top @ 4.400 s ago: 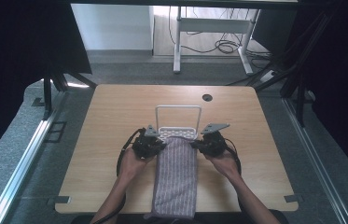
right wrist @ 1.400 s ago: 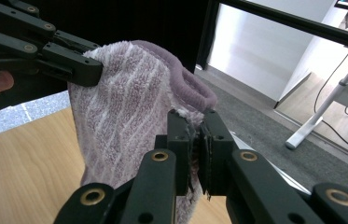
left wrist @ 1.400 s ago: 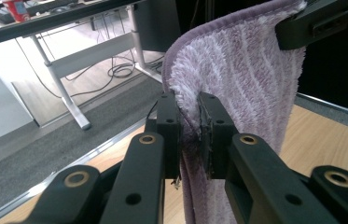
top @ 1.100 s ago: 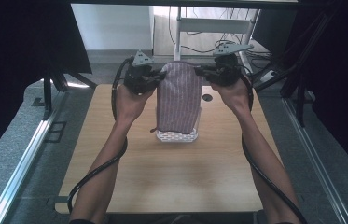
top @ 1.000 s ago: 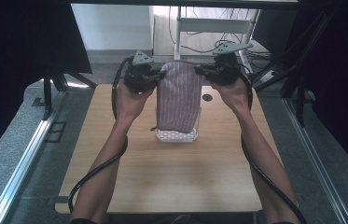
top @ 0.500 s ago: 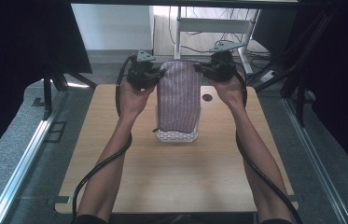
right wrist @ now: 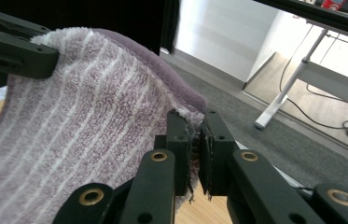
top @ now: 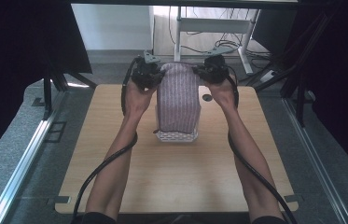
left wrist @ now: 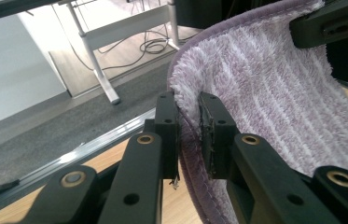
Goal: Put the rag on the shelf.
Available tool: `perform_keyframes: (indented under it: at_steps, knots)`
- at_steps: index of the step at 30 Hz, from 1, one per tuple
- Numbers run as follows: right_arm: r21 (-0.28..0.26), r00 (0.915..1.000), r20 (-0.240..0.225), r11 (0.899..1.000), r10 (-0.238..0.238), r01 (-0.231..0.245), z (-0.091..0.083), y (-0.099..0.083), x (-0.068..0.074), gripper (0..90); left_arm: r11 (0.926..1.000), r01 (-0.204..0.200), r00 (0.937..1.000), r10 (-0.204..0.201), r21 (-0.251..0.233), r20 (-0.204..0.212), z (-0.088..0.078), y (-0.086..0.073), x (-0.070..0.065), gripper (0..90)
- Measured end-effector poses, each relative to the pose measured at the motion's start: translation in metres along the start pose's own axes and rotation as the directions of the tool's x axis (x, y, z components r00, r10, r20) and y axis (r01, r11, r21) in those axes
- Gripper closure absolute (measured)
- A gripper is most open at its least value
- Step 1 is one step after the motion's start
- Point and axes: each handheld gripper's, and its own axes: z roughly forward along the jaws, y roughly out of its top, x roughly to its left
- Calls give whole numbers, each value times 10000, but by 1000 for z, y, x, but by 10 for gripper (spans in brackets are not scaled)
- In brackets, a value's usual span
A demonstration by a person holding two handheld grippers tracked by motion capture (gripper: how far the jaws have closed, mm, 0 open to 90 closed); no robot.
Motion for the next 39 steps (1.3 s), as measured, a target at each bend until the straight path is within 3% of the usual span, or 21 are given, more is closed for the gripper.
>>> perform_keyframes:
  at_steps: [8,14,20,22,27,33,39]
  knots:
    - [470,10000,-31,9989,77,-75,17,-14,-3,822,9982,-141,9991,164,576,-402,20,-9,-1,776]
    - [902,9995,-107,9956,284,-273,29,-27,-3,805,9919,-256,9984,317,1245,-475,33,-18,-2,771]
    - [1272,9994,-116,9914,319,-302,35,-35,-4,737,9849,33,9994,26,1732,-339,42,-25,2,705]
    - [1353,9992,-104,9901,383,-366,36,-38,-5,690,9844,139,9990,-61,1756,-447,43,-27,5,620]
    - [1472,9976,-61,9869,684,-667,36,-44,-11,620,9845,403,9978,-307,1707,-583,40,-31,13,545]
    - [1506,9983,-48,9870,582,-568,33,-45,-12,579,9866,399,9973,-296,1581,-669,35,-31,16,491]
    - [1437,9984,-220,9885,518,-481,26,-44,-10,478,9916,313,9973,-226,1255,-698,24,-34,22,400]
